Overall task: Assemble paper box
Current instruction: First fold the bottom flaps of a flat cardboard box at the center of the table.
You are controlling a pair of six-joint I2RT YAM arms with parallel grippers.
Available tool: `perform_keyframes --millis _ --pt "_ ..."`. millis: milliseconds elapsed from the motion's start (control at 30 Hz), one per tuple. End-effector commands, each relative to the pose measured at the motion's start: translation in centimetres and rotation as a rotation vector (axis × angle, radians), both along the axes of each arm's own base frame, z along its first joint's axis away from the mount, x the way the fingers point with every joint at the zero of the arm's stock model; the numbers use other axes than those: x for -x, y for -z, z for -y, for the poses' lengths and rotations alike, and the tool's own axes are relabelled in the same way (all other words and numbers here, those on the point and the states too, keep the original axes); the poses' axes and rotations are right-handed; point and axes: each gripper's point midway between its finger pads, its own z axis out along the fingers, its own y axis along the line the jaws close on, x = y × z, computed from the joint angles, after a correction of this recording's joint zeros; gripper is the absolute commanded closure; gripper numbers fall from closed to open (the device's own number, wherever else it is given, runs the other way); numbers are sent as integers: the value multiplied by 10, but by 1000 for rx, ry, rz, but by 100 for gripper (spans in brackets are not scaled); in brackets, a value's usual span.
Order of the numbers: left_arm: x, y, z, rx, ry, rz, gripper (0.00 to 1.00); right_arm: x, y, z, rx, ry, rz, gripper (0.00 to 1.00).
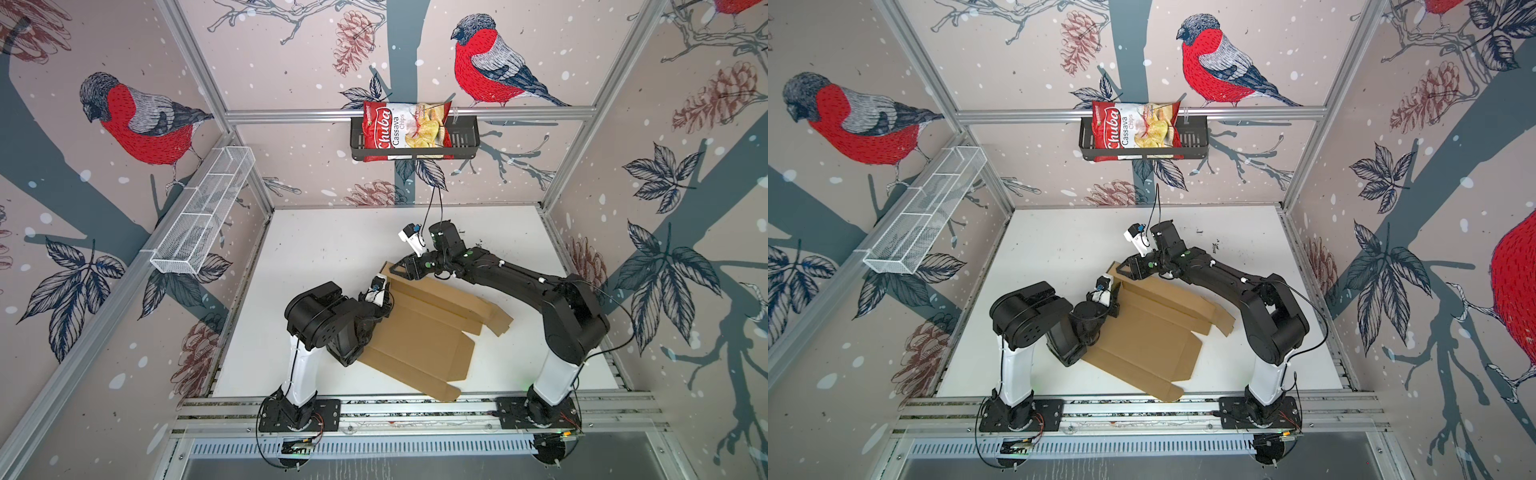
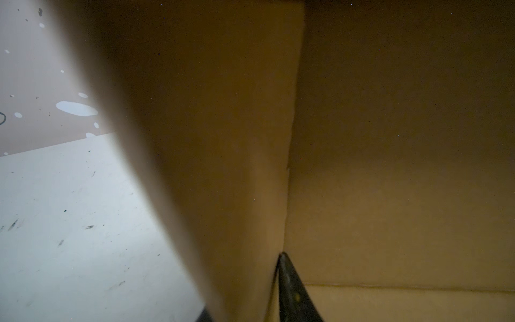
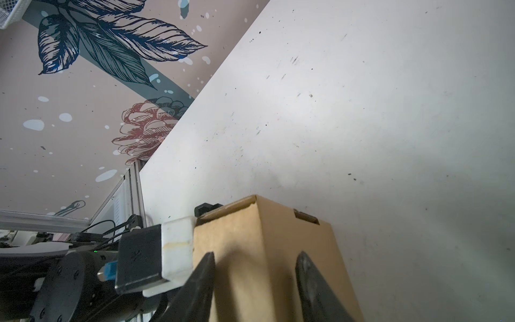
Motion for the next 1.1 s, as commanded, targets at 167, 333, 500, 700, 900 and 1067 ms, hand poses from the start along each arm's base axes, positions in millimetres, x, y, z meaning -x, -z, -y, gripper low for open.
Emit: perform_keyframes --millis 167,333,500,700,900,1067 --pt "-3 -56 -7 185 -37 146 87 16 21 7 51 -28 -54 52" --pt "-7 -59 -12 243 -98 141 96 14 19 9 41 -18 -72 52" --pt "-6 -61 -11 231 -126 154 98 9 15 11 44 -16 -69 50" --pt "-10 -64 -17 341 -181 131 88 12 19 13 46 -24 -80 49" --pt "-10 -62 -15 348 -175 127 81 11 21 12 44 -27 -88 49" --pt "-10 -65 -11 353 -154 132 75 8 19 15 32 -19 -99 49"
